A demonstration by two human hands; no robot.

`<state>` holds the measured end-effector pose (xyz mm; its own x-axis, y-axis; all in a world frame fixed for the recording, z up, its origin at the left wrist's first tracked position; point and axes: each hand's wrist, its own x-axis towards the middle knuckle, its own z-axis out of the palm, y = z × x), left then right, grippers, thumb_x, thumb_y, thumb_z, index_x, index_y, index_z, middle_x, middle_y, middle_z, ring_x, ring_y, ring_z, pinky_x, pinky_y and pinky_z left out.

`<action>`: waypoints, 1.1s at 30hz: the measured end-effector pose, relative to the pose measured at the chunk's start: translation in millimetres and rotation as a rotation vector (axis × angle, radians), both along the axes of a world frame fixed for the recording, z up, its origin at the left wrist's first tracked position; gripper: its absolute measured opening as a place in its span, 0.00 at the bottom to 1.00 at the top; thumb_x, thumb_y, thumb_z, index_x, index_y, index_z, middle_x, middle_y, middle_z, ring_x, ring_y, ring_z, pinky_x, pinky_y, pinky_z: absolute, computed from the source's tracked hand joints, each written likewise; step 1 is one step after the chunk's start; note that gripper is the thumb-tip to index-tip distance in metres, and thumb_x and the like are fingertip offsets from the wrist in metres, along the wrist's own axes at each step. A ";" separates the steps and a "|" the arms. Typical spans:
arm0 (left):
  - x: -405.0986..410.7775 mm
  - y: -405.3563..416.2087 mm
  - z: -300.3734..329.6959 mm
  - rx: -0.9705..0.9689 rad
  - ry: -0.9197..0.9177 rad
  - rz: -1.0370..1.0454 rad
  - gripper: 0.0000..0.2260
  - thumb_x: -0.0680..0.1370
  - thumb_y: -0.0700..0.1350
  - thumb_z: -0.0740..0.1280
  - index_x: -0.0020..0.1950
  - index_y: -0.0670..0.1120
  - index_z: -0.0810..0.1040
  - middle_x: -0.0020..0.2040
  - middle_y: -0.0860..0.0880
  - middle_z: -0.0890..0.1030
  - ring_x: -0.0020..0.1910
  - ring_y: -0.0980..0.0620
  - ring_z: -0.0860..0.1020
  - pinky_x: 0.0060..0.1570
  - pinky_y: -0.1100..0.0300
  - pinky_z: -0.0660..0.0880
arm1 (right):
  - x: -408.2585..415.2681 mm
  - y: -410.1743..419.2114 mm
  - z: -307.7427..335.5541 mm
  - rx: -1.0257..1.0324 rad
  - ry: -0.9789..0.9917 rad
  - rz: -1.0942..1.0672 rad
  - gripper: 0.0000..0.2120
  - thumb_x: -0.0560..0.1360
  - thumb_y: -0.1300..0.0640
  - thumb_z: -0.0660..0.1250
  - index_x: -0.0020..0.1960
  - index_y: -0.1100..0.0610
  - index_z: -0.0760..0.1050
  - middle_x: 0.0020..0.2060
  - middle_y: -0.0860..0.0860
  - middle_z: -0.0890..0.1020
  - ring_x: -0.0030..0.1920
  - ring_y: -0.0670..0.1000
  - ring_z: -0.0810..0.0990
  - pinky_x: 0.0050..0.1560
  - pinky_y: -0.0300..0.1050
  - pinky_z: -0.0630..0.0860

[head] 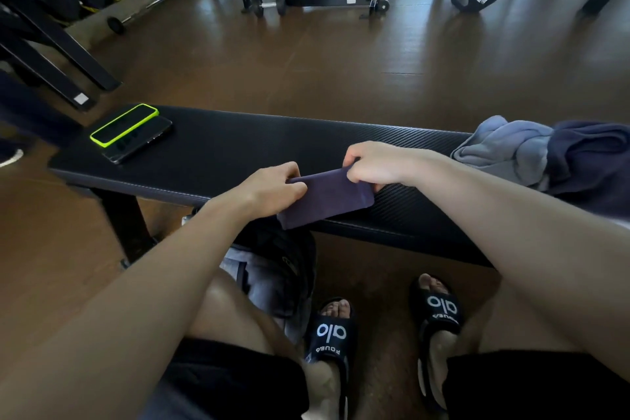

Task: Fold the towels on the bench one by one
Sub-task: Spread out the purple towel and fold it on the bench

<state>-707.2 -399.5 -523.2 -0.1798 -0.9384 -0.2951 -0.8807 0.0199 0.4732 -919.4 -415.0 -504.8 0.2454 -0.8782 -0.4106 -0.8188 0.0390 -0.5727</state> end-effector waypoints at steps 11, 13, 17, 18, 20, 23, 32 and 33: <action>-1.3 24.9 16.0 -0.091 0.020 -0.044 0.05 0.74 0.45 0.68 0.44 0.53 0.73 0.43 0.52 0.79 0.42 0.52 0.76 0.38 0.56 0.69 | 0.7 9.9 9.1 -0.053 0.042 0.052 0.20 0.59 0.63 0.64 0.50 0.70 0.75 0.42 0.52 0.71 0.42 0.53 0.68 0.41 0.49 0.65; 1.4 24.8 17.1 -0.124 0.053 -0.028 0.06 0.73 0.44 0.69 0.42 0.52 0.73 0.41 0.52 0.78 0.40 0.52 0.75 0.37 0.56 0.69 | 3.2 9.7 6.9 -0.077 0.048 0.057 0.23 0.61 0.65 0.65 0.55 0.69 0.75 0.42 0.55 0.72 0.43 0.53 0.69 0.41 0.49 0.65; 10.4 26.8 8.9 -0.190 0.090 -0.039 0.06 0.71 0.43 0.69 0.41 0.51 0.72 0.37 0.52 0.77 0.38 0.52 0.74 0.36 0.57 0.69 | 13.1 6.7 1.3 -0.070 0.048 0.171 0.41 0.62 0.62 0.68 0.75 0.50 0.65 0.59 0.50 0.75 0.57 0.54 0.76 0.55 0.52 0.78; 12.5 26.7 7.4 -0.234 0.101 -0.055 0.06 0.71 0.42 0.69 0.42 0.50 0.73 0.38 0.51 0.78 0.38 0.51 0.75 0.37 0.56 0.71 | 16.9 6.7 1.4 -0.071 0.066 0.226 0.46 0.62 0.60 0.69 0.78 0.46 0.60 0.66 0.51 0.72 0.63 0.55 0.74 0.60 0.54 0.77; 15.8 24.2 6.0 -0.332 0.152 -0.099 0.05 0.70 0.41 0.68 0.44 0.47 0.73 0.41 0.49 0.80 0.42 0.49 0.77 0.41 0.52 0.75 | 23.7 5.6 0.0 -0.089 0.083 0.317 0.46 0.64 0.57 0.72 0.79 0.47 0.58 0.71 0.51 0.70 0.67 0.55 0.73 0.63 0.56 0.76; 17.1 19.0 4.9 -0.424 0.204 -0.216 0.09 0.68 0.40 0.68 0.44 0.46 0.71 0.45 0.49 0.82 0.45 0.48 0.78 0.47 0.50 0.76 | 28.2 0.7 -6.3 -0.177 0.098 0.363 0.29 0.64 0.52 0.75 0.65 0.48 0.72 0.55 0.50 0.81 0.52 0.52 0.80 0.53 0.53 0.80; 25.2 1.3 -2.6 -0.492 0.178 -0.304 0.11 0.66 0.49 0.64 0.45 0.48 0.68 0.51 0.51 0.81 0.57 0.48 0.75 0.56 0.47 0.73 | 26.4 -9.7 -12.7 -0.525 0.092 0.337 0.13 0.67 0.58 0.73 0.51 0.52 0.79 0.44 0.49 0.75 0.45 0.52 0.77 0.45 0.53 0.77; 27.5 0.5 -2.8 -0.453 0.209 -0.301 0.11 0.67 0.47 0.65 0.46 0.48 0.68 0.48 0.50 0.81 0.51 0.48 0.76 0.52 0.47 0.74 | 25.5 -10.7 -13.5 -0.542 0.086 0.334 0.12 0.67 0.58 0.73 0.50 0.52 0.78 0.44 0.48 0.75 0.44 0.51 0.76 0.45 0.53 0.76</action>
